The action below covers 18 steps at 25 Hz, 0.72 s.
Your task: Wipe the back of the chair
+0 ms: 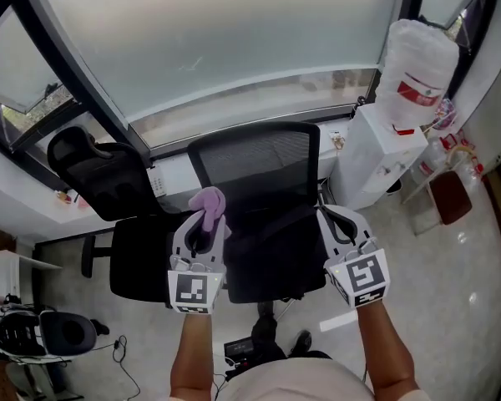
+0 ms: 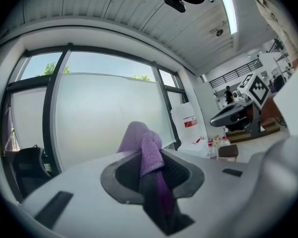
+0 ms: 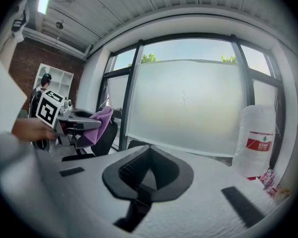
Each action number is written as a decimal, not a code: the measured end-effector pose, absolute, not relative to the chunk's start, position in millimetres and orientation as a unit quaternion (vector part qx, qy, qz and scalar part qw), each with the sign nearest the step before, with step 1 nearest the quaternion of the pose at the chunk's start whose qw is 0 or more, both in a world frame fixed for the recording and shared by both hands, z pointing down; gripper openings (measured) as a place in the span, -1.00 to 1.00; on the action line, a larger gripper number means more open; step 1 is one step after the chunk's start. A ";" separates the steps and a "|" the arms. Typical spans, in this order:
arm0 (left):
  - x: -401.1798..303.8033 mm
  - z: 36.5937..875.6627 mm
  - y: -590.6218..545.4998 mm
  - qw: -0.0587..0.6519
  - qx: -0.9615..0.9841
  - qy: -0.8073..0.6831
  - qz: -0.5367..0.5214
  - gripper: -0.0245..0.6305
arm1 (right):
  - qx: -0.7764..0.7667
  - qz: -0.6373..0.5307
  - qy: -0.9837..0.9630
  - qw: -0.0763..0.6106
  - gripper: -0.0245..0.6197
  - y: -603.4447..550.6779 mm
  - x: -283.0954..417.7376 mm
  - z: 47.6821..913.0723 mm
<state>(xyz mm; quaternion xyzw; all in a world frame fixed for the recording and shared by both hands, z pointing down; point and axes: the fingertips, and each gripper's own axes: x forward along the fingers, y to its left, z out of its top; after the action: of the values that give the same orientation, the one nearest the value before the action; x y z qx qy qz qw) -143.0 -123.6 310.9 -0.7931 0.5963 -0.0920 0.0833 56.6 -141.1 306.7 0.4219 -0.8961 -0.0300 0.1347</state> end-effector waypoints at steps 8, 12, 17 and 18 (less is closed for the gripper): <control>-184.0 364.1 -204.7 0.060 -0.784 0.610 -0.093 -0.66 | 0.439 -0.010 -0.883 0.166 -0.94 -205.6 37.8 355.3; -202.3 397.8 -245.6 0.050 -0.778 0.618 -0.101 -0.66 | 0.439 -0.008 -0.882 0.168 -0.94 -247.3 23.3 375.9; -223.8 447.9 -290.3 0.034 -0.768 0.630 -0.106 -0.66 | 0.450 0.012 -0.878 0.162 -0.94 -289.7 11.6 424.0; -227.8 457.8 -298.7 0.030 -0.767 0.632 -0.108 -0.66 | 0.450 0.014 -0.878 0.161 -0.94 -294.6 9.2 435.2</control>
<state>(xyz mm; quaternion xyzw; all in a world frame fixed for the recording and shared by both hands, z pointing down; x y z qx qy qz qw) -227.8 -298.7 457.8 -0.7666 0.6323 -0.1082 0.0296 9.2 -294.6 435.2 0.4496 -0.8784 0.0139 0.1614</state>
